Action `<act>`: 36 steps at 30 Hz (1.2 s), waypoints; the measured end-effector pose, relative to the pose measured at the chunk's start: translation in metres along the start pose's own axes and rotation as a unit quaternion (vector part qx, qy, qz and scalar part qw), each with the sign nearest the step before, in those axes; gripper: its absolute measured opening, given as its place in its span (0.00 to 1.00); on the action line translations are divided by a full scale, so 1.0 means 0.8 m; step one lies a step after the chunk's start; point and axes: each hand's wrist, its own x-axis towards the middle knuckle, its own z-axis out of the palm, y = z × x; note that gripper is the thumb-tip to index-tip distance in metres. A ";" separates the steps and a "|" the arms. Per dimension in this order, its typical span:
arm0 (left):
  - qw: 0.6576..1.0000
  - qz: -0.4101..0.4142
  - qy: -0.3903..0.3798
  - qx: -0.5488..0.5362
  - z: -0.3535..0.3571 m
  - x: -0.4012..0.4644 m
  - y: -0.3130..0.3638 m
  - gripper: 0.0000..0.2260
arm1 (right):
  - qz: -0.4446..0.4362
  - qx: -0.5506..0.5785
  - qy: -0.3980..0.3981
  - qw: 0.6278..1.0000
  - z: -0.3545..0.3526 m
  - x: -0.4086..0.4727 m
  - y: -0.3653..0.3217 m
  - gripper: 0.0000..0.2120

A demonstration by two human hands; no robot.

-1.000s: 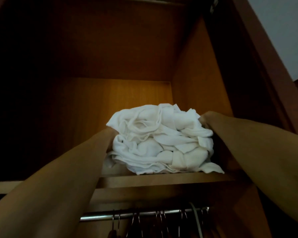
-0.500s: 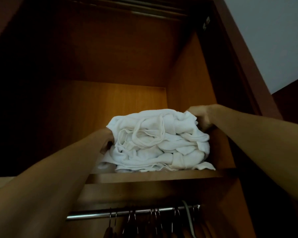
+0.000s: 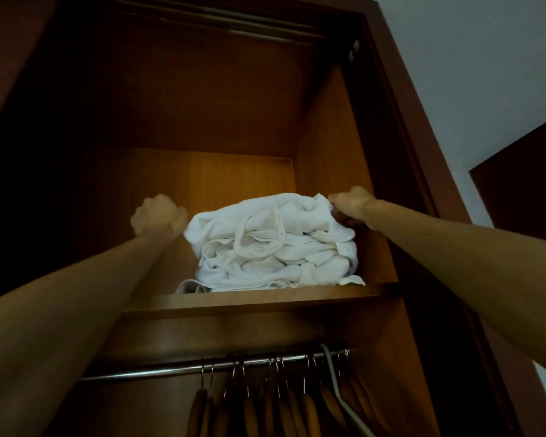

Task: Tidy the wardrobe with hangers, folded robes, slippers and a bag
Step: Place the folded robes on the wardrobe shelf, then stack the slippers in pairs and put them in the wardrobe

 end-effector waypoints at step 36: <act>0.763 0.290 -0.551 -0.173 -0.044 -0.945 -0.038 0.03 | 0.244 -0.110 -0.246 0.932 -0.079 -0.910 0.442 0.07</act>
